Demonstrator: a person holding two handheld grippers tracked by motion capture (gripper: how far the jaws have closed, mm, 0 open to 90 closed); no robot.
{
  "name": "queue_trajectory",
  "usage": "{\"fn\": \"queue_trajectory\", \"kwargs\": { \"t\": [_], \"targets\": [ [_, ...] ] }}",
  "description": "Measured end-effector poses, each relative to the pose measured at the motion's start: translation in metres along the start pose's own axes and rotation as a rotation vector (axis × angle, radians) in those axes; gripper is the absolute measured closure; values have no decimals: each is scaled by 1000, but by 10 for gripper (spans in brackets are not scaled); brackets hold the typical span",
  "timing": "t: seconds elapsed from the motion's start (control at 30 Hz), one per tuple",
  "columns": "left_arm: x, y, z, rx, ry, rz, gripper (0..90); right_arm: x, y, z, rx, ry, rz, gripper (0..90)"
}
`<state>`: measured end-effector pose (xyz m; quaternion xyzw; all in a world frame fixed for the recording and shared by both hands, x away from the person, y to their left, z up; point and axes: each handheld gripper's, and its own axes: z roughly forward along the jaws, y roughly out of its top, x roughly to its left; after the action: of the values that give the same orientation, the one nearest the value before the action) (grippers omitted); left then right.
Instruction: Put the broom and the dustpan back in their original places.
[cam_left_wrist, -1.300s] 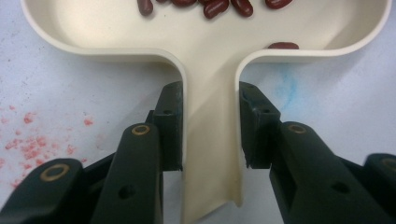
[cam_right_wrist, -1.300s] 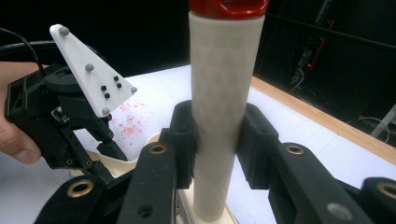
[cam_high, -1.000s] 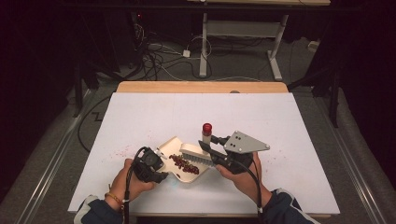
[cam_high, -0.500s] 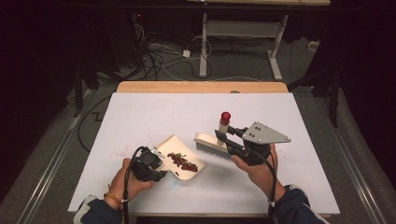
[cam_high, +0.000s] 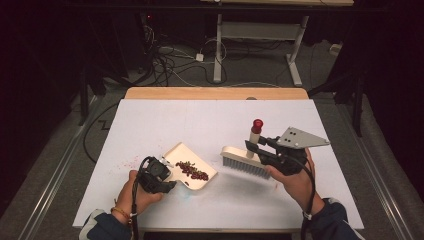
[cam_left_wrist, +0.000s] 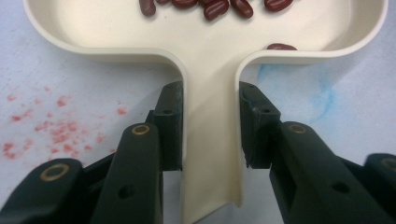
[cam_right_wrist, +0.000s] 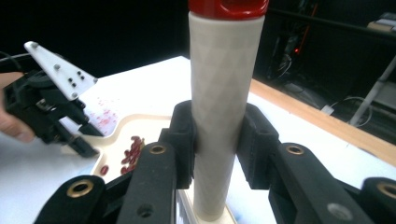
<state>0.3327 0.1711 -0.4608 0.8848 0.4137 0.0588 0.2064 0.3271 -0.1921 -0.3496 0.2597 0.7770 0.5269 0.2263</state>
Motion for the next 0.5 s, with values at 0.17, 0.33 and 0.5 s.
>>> {"fn": "queue_trajectory", "kwargs": {
  "t": [0.17,0.33,0.5],
  "targets": [
    [7,-6,-4,-14,20,-40,636,-14,2,-26,3,24,16,703],
    [18,-12,-7,-19,31,-75,636,-24,0,-47,44,59,33,703],
    [26,-16,-10,-26,48,-108,637,-32,-8,-61,90,66,57,703]
  ]
}}
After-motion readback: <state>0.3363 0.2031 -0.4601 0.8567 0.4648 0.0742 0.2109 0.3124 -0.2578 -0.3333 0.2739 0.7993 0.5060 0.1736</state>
